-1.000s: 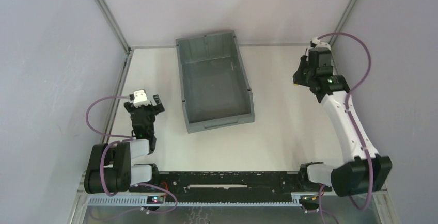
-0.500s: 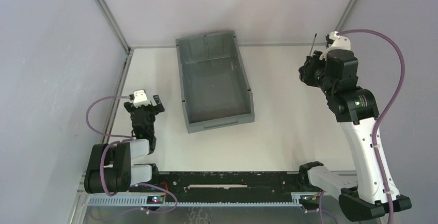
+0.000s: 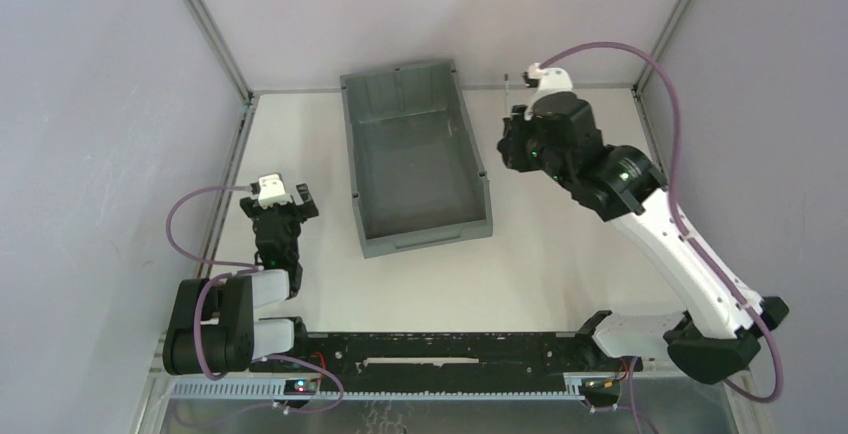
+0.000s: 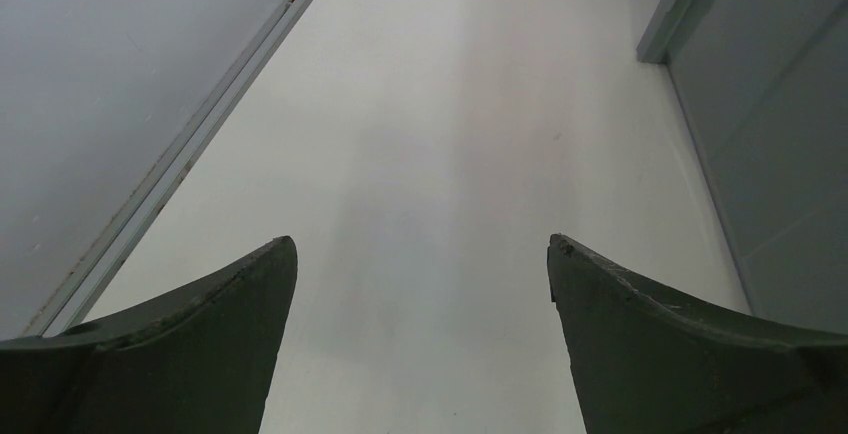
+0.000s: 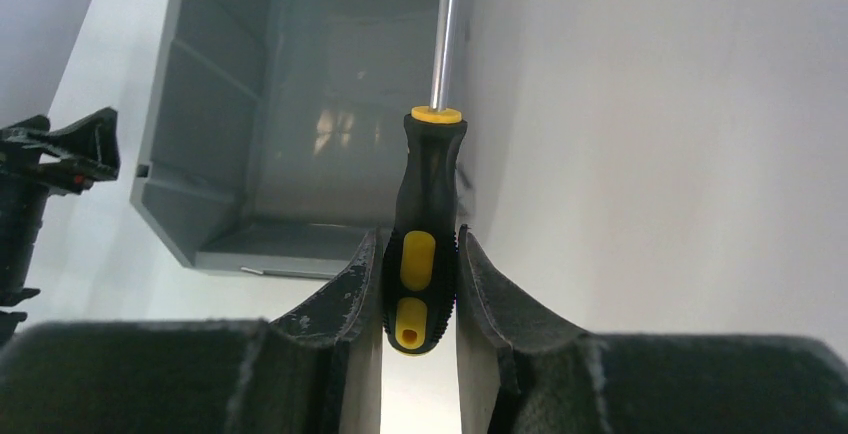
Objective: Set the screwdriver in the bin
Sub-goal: Place the screwdriver in the bin.
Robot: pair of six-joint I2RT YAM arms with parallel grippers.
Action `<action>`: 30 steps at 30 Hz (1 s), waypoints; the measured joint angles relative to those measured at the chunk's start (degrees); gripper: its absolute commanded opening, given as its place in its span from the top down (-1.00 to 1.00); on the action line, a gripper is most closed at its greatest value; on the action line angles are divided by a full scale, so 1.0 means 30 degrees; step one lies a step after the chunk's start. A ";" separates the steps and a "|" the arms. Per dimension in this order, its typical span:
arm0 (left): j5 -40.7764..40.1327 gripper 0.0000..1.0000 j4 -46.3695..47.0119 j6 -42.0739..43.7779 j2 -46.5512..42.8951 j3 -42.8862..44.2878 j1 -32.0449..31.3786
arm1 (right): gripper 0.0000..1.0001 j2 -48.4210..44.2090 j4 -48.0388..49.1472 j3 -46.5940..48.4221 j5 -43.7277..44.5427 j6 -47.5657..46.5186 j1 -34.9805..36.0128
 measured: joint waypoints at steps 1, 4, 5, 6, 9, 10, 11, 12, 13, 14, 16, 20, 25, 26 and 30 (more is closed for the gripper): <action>0.0000 -1.00 0.0000 0.0000 0.0000 0.0000 0.0000 | 0.90 0.0437 0.0066 0.0262 0.0146 0.0080 0.0510; 0.0000 -0.99 0.0000 0.0000 0.0000 0.0000 0.0000 | 0.90 0.1632 0.0444 0.0918 0.0510 0.0226 0.1763; 0.0000 -1.00 0.0000 0.0000 0.0000 0.0000 0.0000 | 0.90 0.2004 0.0627 0.1078 0.0568 0.0240 0.2157; 0.0000 -1.00 0.0000 0.0000 0.0000 0.0000 0.0000 | 0.90 0.2368 0.0801 0.1224 0.0568 0.0277 0.2514; 0.0000 -1.00 0.0000 -0.0007 0.0000 0.0000 0.0000 | 0.90 0.3198 0.1129 0.1661 0.0561 0.0350 0.3220; 0.0000 -1.00 0.0000 -0.0007 0.0000 0.0000 0.0000 | 0.90 0.3475 0.1282 0.1829 0.0568 0.0379 0.3402; 0.0000 -1.00 0.0000 0.0000 0.0000 0.0000 0.0000 | 0.90 0.3796 0.1472 0.2062 0.0561 0.0430 0.3592; 0.0000 -1.00 0.0000 0.0000 0.0000 0.0000 0.0000 | 0.90 0.4022 0.1668 0.2208 0.0554 0.0459 0.3723; 0.0000 -1.00 0.0000 -0.0007 0.0000 0.0000 0.0000 | 0.90 0.4255 0.1851 0.2361 0.0546 0.0525 0.3869; 0.0000 -1.00 0.0000 0.0000 0.0000 0.0000 0.0000 | 0.90 0.4481 0.2106 0.2448 0.0510 0.0583 0.4000; 0.0000 -1.00 0.0000 0.0000 0.0000 0.0000 0.0000 | 0.90 0.4852 0.2492 0.2535 0.0379 0.0663 0.4146; 0.0000 -1.00 0.0000 0.0000 0.0000 0.0000 0.0000 | 0.90 0.5617 0.3191 0.2535 0.0233 0.0729 0.4189; 0.0000 -1.00 0.0000 0.0000 0.0000 0.0000 0.0000 | 0.91 0.6375 0.4539 0.1457 -0.0036 0.0860 0.4189; 0.0000 -1.00 0.0000 0.0000 0.0000 0.0000 0.0000 | 0.92 0.6543 0.4728 0.1180 -0.0095 0.0874 0.4189; 0.0000 -1.00 0.0000 0.0000 0.0000 0.0000 0.0000 | 0.95 0.7919 0.5719 -0.0051 -0.0590 0.1144 0.4058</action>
